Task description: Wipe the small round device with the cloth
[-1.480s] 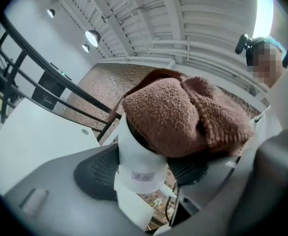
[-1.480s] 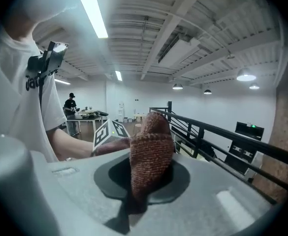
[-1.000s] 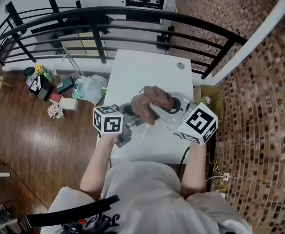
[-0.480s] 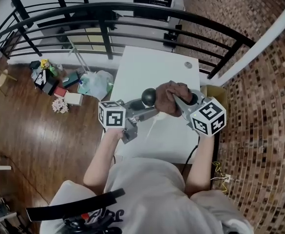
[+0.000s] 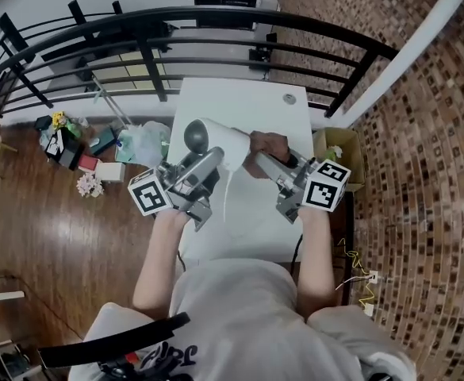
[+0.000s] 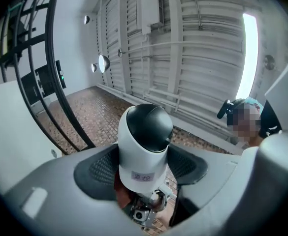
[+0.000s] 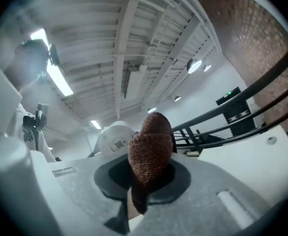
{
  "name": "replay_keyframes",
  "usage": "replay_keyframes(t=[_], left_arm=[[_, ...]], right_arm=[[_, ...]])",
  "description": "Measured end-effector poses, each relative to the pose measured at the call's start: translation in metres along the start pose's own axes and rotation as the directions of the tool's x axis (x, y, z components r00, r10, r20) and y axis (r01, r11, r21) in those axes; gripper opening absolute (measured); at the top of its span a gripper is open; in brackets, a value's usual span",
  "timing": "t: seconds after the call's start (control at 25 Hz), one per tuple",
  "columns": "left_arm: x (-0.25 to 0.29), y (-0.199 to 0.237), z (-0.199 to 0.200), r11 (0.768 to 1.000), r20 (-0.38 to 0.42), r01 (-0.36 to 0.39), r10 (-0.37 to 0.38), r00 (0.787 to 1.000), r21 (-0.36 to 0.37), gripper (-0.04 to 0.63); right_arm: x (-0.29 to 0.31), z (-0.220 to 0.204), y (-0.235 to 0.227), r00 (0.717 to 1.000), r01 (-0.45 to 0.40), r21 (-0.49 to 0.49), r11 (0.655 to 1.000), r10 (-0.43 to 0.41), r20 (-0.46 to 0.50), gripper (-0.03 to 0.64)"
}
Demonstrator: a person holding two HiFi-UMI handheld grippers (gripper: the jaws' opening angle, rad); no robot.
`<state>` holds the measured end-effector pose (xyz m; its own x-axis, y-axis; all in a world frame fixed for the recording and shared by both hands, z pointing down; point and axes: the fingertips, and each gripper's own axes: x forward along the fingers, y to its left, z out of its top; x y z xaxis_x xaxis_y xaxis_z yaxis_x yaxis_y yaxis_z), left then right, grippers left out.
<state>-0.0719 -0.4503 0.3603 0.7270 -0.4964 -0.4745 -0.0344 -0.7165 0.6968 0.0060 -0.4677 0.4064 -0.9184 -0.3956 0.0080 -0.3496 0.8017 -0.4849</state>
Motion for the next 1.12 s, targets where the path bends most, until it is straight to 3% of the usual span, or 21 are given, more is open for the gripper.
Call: replay_keyframes(t=[0.12,0.24,0.4,0.64,0.76,0.88,1.0,1.12], left_arm=[[0.004,-0.001,0.004,0.999,0.038,0.026,-0.025,0.999,-0.025,0.333],[0.002,0.002,0.006,0.998,0.077,0.027,-0.022,0.997,-0.058,0.333],[-0.004,0.009,0.012,1.0,0.077,-0.025,0.025,0.997,-0.002,0.333],[-0.011,0.029,0.013,0.993,0.063,-0.108,0.105,0.993,0.053,0.333],[-0.02,0.051,0.012,0.973,0.034,-0.202,0.199,0.979,0.111,0.333],[-0.036,0.091,-0.004,0.904,-0.069,-0.322,0.354,0.933,0.28,0.333],[-0.062,0.143,-0.035,0.818,-0.169,-0.4,0.5,0.849,0.413,0.333],[-0.089,0.189,-0.072,0.761,-0.226,-0.453,0.597,0.77,0.464,0.333]], right_arm=[[0.012,0.011,0.022,0.989,-0.129,0.036,0.991,0.126,0.077,0.028],[0.018,0.01,0.035,0.984,-0.17,-0.009,0.985,0.17,0.058,0.028],[0.023,0.003,0.05,0.98,-0.199,-0.102,0.975,0.197,-0.024,0.029],[0.02,-0.004,0.059,0.97,-0.243,-0.093,0.965,0.24,-0.049,0.028],[0.017,-0.006,0.062,0.966,-0.258,-0.078,0.963,0.256,-0.04,0.028],[0.007,-0.01,0.045,0.985,-0.173,-0.066,0.983,0.171,-0.031,0.028],[-0.012,-0.018,0.019,0.999,-0.032,-0.05,0.998,0.031,-0.017,0.028],[-0.031,-0.035,-0.001,0.996,0.093,-0.024,0.995,-0.093,-0.005,0.029]])
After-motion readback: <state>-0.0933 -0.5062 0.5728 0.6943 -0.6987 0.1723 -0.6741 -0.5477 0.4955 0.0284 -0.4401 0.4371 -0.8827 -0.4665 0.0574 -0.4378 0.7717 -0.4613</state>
